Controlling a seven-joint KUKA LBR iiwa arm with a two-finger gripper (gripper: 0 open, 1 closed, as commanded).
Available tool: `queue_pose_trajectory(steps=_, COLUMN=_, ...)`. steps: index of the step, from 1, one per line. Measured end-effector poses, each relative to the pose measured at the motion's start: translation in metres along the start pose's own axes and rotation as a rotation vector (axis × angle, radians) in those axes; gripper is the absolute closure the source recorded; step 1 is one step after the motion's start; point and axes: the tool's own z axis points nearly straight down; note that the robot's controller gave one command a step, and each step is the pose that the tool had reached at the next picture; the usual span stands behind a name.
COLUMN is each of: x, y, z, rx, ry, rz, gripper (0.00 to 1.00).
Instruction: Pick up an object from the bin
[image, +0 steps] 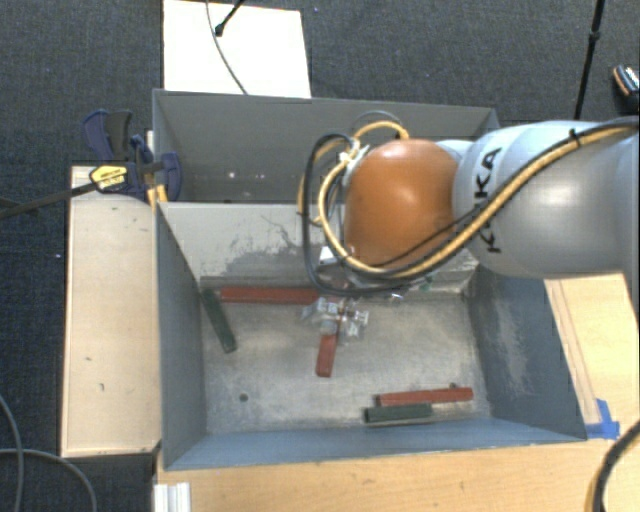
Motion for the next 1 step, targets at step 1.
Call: queue_pose_trajectory(steps=1, x=-0.0017, y=-0.0018, z=-0.0722, rx=0.004, ry=-0.001, rz=0.009, gripper=1.00)
